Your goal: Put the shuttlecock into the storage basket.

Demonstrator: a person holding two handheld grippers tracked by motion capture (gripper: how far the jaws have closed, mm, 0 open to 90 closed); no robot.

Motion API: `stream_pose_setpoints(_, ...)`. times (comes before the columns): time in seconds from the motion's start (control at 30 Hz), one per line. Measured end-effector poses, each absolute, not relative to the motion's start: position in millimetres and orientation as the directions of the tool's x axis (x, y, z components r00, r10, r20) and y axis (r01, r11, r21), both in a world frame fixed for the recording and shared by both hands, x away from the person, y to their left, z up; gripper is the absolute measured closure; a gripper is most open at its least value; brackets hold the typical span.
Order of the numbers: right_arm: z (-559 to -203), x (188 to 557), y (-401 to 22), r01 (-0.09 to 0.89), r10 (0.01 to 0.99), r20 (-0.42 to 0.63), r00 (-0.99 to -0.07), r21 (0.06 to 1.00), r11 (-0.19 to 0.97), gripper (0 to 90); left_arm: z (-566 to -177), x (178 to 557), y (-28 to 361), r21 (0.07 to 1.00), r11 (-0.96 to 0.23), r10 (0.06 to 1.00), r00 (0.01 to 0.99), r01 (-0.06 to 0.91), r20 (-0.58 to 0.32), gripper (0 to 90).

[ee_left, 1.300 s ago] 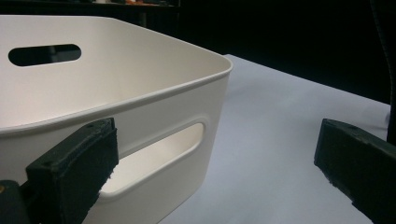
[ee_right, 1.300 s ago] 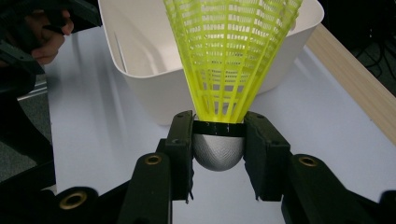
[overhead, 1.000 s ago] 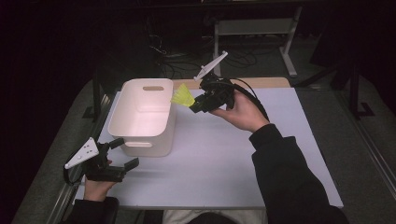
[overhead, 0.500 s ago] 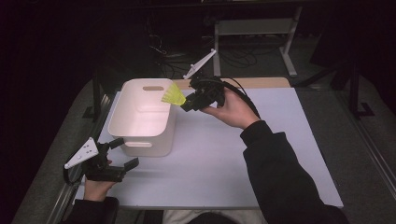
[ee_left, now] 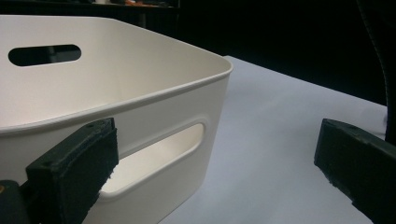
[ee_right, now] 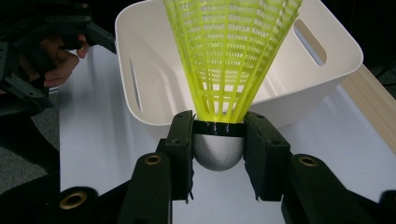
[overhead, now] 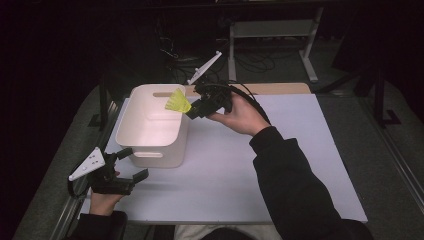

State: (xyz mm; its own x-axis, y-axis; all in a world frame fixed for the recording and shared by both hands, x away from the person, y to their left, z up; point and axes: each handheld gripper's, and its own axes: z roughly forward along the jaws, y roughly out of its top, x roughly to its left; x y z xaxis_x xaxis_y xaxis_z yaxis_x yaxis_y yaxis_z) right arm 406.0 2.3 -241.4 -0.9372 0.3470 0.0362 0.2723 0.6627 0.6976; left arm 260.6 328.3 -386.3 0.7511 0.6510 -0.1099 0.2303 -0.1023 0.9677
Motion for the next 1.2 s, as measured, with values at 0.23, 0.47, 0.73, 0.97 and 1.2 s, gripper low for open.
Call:
stream_pose_setpoints(0.23,-241.7,409.9,10.1,0.268,0.340,0.039,-0.940,0.699,0.663,63.2,-386.4,260.7,328.1,0.968,-0.101,0.651,0.752,0.229,-0.110,0.0)
stream_pose_setpoints(0.47,-242.4,412.1,20.6,0.262,0.327,0.041,-0.944,0.695,0.670,63.2,-386.4,260.7,328.2,0.968,-0.101,0.649,0.752,0.230,-0.111,0.0)
stream_pose_setpoints(0.73,-245.8,414.8,33.3,0.252,0.310,0.044,-0.950,0.694,0.674,63.2,-386.5,260.6,328.3,0.968,-0.101,0.648,0.753,0.230,-0.111,0.0)
stream_pose_setpoints(0.97,-251.6,415.7,43.0,0.248,0.293,0.053,-0.955,0.687,0.683,63.2,-386.5,260.8,328.2,0.968,-0.101,0.648,0.753,0.229,-0.111,0.0)
stream_pose_setpoints(1.2,-256.9,417.7,51.1,0.249,0.285,0.062,-0.957,0.684,0.685,63.1,-386.5,260.8,328.5,0.968,-0.102,0.649,0.753,0.228,-0.109,0.0)
